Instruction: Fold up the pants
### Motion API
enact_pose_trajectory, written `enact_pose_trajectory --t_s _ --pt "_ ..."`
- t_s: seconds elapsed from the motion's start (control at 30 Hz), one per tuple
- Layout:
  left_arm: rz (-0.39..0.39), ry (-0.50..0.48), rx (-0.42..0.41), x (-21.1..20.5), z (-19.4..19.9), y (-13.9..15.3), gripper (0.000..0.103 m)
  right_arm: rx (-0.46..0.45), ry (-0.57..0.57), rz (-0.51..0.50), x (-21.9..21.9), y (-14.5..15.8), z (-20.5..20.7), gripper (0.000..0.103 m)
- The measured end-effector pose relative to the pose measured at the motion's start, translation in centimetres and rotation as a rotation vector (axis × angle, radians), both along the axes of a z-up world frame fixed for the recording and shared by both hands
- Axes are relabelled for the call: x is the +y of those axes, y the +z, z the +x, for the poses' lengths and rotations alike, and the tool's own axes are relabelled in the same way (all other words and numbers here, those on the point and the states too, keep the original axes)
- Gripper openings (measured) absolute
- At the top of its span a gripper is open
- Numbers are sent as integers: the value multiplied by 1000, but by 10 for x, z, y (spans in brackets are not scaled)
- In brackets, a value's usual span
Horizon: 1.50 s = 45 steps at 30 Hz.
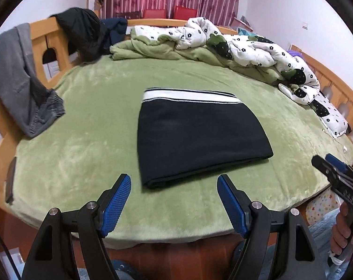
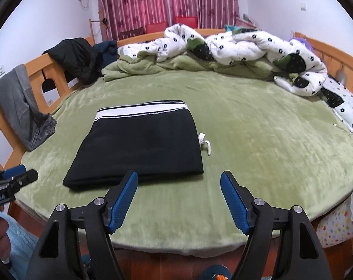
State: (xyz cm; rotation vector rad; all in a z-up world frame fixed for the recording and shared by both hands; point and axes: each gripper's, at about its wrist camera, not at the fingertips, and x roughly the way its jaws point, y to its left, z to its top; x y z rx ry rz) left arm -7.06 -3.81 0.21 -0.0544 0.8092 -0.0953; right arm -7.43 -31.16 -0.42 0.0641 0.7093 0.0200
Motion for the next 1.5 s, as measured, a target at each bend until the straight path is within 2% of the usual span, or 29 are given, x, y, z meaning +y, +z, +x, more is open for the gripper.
enact_pose_trajectory --t_s 0.03,0.1,0.13,0.23,0.7,1.5 --pt "7 2 -9 0 -6 3 75 -3 5 -4 1 0 -6 88" --pt "18 7 -21 0 -13 6 77 -6 22 -7 4 0 -17 94" --pt "23 8 -26 -1 -17 7 80 -2 27 -11 5 0 -21 94" --pt "51 9 -25 -7 -23 7 80 8 36 -19 9 1 -30 96" --pt "66 38 -23 -9 -33 5 80 -15 40 -25 16 10 -41 96" --pt "70 30 -27 -8 -33 5 80 -9 21 -15 12 12 -37 96"
